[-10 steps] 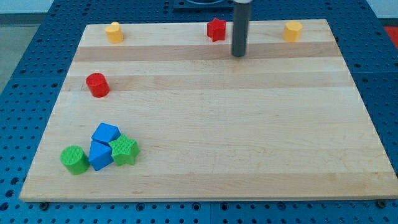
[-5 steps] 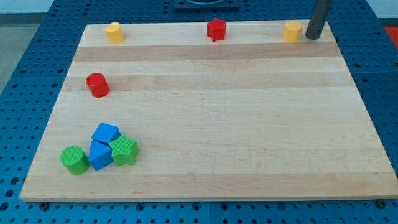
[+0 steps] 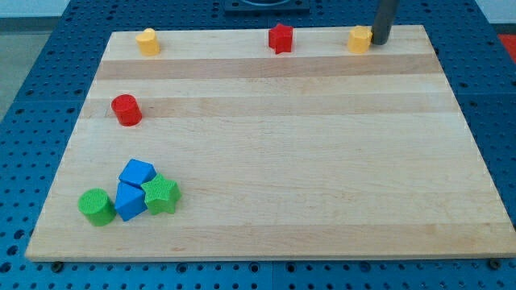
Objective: Push the hexagon into the red star
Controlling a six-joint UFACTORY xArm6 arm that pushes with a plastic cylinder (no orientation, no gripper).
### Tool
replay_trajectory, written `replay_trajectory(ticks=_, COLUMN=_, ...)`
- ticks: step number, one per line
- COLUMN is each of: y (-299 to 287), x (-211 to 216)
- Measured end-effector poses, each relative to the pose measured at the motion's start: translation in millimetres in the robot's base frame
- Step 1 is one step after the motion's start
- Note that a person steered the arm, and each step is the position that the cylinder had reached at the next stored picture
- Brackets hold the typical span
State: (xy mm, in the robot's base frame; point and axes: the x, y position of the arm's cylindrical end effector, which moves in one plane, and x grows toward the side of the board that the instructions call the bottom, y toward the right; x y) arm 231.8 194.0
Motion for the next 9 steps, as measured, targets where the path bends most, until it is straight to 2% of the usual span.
replay_trajectory(ticks=6, y=-99, x=0)
replay_trajectory(ticks=9, y=-101, x=-24)
